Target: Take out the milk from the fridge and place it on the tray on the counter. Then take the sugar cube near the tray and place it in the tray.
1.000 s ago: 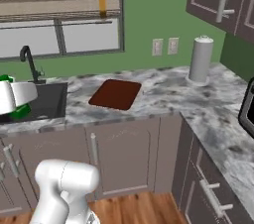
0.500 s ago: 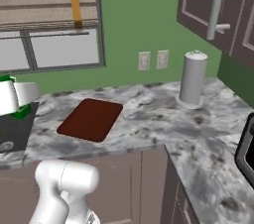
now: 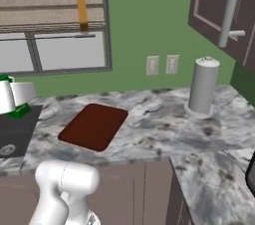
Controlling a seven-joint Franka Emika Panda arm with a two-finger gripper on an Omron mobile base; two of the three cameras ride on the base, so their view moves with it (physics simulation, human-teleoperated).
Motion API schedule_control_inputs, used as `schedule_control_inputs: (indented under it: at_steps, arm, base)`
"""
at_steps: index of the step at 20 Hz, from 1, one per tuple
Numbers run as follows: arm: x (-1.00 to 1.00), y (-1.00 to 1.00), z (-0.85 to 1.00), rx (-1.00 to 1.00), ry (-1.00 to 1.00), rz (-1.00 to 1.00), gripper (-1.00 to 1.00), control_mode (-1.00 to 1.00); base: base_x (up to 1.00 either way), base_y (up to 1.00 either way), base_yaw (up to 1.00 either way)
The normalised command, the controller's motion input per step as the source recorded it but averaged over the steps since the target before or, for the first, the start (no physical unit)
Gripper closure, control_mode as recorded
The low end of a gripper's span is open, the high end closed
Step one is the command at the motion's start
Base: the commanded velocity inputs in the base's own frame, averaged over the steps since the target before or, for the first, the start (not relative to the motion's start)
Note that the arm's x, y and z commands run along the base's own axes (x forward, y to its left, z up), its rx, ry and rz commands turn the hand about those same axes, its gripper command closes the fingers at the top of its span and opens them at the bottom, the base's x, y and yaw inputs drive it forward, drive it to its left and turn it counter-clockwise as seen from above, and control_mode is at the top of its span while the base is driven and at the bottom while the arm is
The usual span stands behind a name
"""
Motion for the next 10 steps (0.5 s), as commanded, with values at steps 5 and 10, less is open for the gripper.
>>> schedule_control_inputs:
  at_steps: [5,10]
  arm:
    - [0.0,0.0,0.0,0.0,0.0,0.0,1.0,1.0]
    - [0.0,0.0,0.0,0.0,0.0,0.0,1.0,1.0]
  base:
    - [0.49,-0.29,0.37]
    - [0.4,-0.16,0.14]
